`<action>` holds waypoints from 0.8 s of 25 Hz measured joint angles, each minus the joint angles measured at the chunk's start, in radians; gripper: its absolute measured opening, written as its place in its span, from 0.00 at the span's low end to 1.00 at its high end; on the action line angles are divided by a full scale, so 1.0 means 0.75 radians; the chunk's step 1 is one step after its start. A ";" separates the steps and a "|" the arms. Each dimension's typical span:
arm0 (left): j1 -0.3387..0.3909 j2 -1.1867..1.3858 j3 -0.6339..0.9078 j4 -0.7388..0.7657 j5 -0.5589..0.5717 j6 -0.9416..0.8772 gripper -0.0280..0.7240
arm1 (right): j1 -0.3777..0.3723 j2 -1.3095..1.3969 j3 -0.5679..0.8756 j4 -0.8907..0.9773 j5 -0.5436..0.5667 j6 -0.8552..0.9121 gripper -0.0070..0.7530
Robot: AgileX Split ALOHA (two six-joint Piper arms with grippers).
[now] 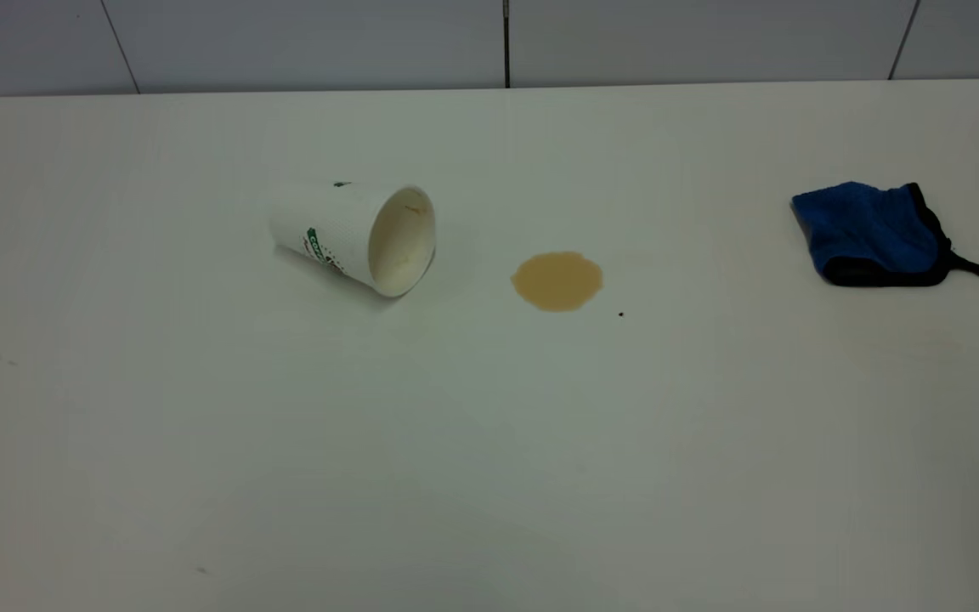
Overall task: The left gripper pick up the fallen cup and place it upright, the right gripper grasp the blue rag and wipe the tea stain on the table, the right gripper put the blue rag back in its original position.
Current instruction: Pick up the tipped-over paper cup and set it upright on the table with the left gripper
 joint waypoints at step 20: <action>0.000 1.067 -0.518 -0.604 -0.449 0.638 0.79 | 0.000 0.000 0.000 0.000 0.000 0.000 0.32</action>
